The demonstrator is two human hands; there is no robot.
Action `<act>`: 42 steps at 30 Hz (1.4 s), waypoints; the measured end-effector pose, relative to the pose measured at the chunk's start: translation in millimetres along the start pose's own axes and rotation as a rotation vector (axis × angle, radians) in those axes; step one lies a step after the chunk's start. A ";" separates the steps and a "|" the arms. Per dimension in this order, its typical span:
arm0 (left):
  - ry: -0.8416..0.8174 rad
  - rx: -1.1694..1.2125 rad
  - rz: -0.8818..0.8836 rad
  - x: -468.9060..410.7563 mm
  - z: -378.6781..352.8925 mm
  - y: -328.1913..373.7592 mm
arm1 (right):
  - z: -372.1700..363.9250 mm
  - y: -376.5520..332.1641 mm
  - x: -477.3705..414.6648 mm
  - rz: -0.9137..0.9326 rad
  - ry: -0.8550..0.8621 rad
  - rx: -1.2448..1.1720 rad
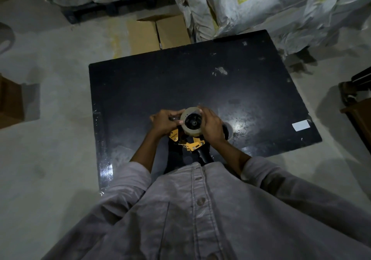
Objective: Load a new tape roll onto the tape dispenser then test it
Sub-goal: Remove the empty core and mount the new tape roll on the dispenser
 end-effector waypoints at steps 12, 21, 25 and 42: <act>0.110 -0.244 -0.066 -0.5 -0.6 10.4 | 1.7 9.6 -3.1 -0.023 -0.014 0.034; 0.105 -0.818 -0.279 -3.8 -21.0 38.4 | -5.8 7.8 -24.3 -0.034 -0.139 -0.009; 0.127 -0.862 -0.303 -1.1 -26.3 22.3 | -12.0 12.9 -22.7 -0.102 -0.185 -0.014; 0.135 -0.935 -0.290 -1.8 -28.9 16.3 | -12.4 11.9 -26.4 -0.250 -0.243 0.078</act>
Point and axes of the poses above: each hand's wrist, its own x-axis away from the middle knuckle, its own z-axis out of the back of the hand, y = z × x, the point moved 4 cm from there along -x, towards the middle knuckle, and after that the axes turned 1 degree about -x, right-handed, at the moved point
